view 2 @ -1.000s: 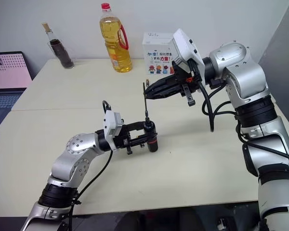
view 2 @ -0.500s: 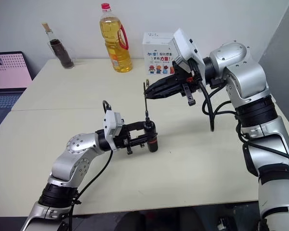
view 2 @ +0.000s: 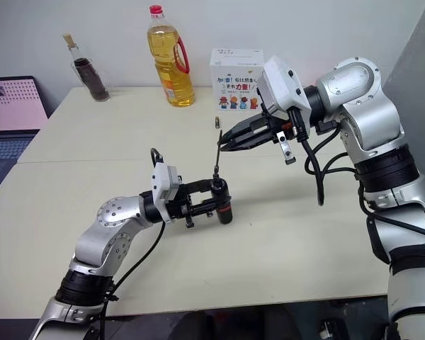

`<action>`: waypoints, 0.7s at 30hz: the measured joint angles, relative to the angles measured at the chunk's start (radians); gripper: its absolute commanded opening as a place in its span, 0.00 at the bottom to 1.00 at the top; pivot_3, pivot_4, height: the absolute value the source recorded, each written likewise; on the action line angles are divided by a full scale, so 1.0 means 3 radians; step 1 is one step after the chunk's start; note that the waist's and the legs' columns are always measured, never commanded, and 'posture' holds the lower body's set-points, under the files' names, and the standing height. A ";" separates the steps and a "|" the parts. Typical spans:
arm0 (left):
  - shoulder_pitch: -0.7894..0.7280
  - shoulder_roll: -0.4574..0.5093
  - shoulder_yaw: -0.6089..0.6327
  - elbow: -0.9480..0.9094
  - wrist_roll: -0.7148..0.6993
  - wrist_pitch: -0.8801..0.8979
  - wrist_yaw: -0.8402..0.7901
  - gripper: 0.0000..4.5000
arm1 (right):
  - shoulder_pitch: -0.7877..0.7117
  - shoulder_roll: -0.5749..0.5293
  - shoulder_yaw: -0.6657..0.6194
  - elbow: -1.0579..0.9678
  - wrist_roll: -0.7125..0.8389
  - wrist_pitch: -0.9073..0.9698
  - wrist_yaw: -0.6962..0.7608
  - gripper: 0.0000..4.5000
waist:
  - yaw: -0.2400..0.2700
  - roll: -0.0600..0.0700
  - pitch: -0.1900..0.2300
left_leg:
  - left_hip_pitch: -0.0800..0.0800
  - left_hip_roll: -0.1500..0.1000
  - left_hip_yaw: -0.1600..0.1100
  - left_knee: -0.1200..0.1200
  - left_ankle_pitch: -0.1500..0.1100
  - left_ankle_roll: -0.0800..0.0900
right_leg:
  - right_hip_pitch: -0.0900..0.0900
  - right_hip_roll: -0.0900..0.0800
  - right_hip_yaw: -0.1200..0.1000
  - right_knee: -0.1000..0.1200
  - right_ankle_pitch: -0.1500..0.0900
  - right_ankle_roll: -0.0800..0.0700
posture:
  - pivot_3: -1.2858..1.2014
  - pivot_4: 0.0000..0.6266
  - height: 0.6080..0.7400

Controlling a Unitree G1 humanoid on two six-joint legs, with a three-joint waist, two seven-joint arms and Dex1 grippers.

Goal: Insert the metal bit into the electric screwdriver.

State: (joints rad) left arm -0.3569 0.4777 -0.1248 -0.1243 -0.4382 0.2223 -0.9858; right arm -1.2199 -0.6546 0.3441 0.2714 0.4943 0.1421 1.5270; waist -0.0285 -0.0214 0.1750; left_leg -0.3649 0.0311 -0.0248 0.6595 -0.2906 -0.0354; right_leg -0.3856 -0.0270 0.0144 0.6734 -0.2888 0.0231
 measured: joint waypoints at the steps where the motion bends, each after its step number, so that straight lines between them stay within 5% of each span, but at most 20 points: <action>1: -0.0001 0.0006 0.0000 0.0000 0.0000 0.0000 -0.0007 0.37 | -0.0023 0.0027 -0.0006 0.0052 0.0000 0.0092 0.0001 0.01 | 0.0000 0.0002 -0.0001 | 0.0000 0.0000 0.0000 0.0000 0.0000 0.0000 | 0.0000 0.0000 0.0000 0.0000 0.0000 0.0000 | 0.52 0.24 1.00; 9: 0.0003 0.0012 0.0000 -0.0013 0.0007 -0.0001 -0.0026 0.37 | -0.0075 0.0097 -0.0072 0.0078 -0.0003 0.0684 0.0001 0.01 | 0.0002 0.0003 -0.0002 | -0.0001 -0.0001 0.0000 0.0000 0.0000 0.0000 | 0.0000 -0.0004 -0.0001 -0.0001 0.0000 0.0000 | 0.52 0.24 1.00; 21: -0.0037 0.0009 -0.0005 -0.0032 0.0068 0.0116 -0.0008 0.37 | -0.0016 0.0066 -0.0123 -0.0129 -0.0145 0.0497 0.0002 0.01 | 0.0003 0.0004 -0.0004 | 0.0001 -0.0003 -0.0001 0.0000 0.0000 0.0000 | 0.0002 -0.0003 -0.0002 -0.0001 0.0000 0.0000 | 0.52 0.24 1.00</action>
State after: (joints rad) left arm -0.3679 0.4805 -0.1264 -0.1338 -0.4178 0.2570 -0.9882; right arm -1.2247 -0.6348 0.3073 0.2327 0.4507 0.2913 1.5276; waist -0.0275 -0.0203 0.1739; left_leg -0.3647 0.0303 -0.0250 0.6596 -0.2906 -0.0354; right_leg -0.3849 -0.0280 0.0139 0.6732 -0.2888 0.0232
